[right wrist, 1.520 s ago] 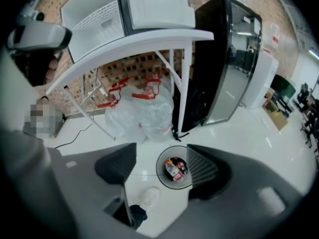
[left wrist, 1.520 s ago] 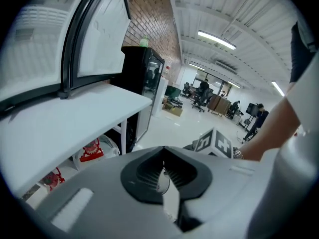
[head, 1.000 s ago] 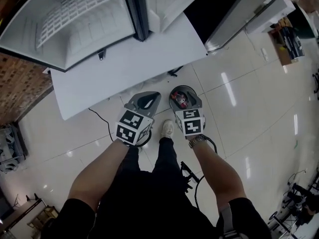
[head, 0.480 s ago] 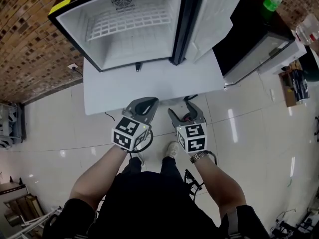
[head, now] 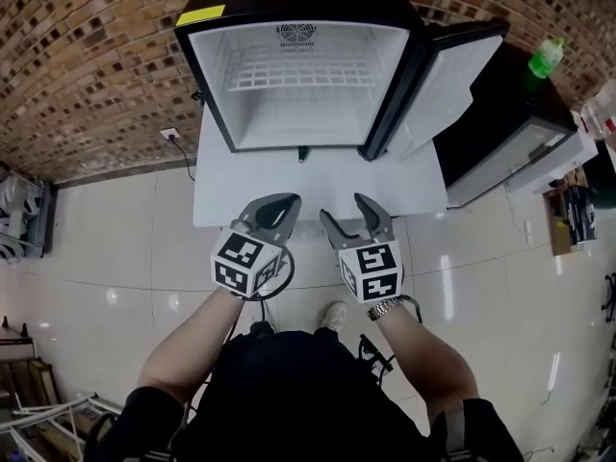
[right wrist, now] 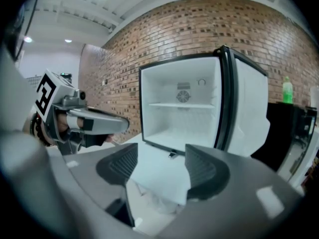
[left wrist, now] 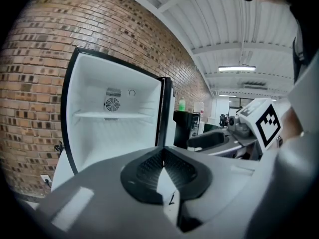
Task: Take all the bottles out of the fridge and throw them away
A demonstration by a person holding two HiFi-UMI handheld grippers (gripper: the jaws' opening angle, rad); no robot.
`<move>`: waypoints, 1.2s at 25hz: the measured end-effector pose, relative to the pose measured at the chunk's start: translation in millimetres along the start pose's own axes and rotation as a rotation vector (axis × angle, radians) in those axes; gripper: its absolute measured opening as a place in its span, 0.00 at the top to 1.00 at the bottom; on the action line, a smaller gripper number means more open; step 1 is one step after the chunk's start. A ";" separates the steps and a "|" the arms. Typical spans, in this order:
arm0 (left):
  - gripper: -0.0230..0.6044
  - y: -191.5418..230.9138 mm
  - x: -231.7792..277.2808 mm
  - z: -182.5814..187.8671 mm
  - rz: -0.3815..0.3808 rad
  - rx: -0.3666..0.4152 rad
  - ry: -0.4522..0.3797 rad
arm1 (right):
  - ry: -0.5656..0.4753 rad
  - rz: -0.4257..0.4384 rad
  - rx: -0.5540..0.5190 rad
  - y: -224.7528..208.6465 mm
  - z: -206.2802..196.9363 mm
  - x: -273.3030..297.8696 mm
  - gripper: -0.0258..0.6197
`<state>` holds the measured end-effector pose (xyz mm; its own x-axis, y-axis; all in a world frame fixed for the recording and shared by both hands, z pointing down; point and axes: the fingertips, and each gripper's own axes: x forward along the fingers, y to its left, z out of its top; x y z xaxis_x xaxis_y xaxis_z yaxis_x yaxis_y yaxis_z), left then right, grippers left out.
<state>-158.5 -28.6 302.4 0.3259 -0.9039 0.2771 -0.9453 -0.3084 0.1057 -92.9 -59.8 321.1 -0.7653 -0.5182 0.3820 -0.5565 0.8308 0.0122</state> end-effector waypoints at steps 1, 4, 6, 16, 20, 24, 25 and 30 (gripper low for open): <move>0.96 3.4 -3.8 4.0 0.007 0.001 -0.010 | -0.008 0.005 -0.008 3.3 6.5 1.3 0.51; 0.96 11.7 -14.6 14.5 0.024 0.007 -0.037 | -0.030 0.020 -0.029 14.0 23.9 4.0 0.53; 0.96 17.0 -21.2 20.8 0.035 0.011 -0.052 | -0.045 0.028 -0.047 20.9 35.3 5.1 0.53; 0.96 27.3 -40.2 48.6 0.054 0.041 -0.110 | -0.143 0.016 -0.093 35.1 81.7 -3.9 0.79; 0.96 25.1 -41.1 58.0 0.046 0.054 -0.127 | -0.167 0.009 -0.100 35.4 91.8 -7.8 0.88; 0.96 20.2 -39.0 64.9 0.034 0.066 -0.140 | -0.186 -0.001 -0.104 34.5 99.7 -11.7 0.96; 0.96 18.7 -38.3 65.7 0.031 0.068 -0.142 | -0.189 -0.001 -0.105 34.4 100.9 -12.5 0.96; 0.96 13.3 -36.0 66.7 0.023 0.072 -0.143 | -0.189 0.000 -0.108 34.9 102.2 -15.0 0.96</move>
<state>-183.5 -19.9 230.1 0.3038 -0.9424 0.1396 -0.9526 -0.3026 0.0307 -133.9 -43.8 221.3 -0.8182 -0.5382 0.2020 -0.5260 0.8427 0.1145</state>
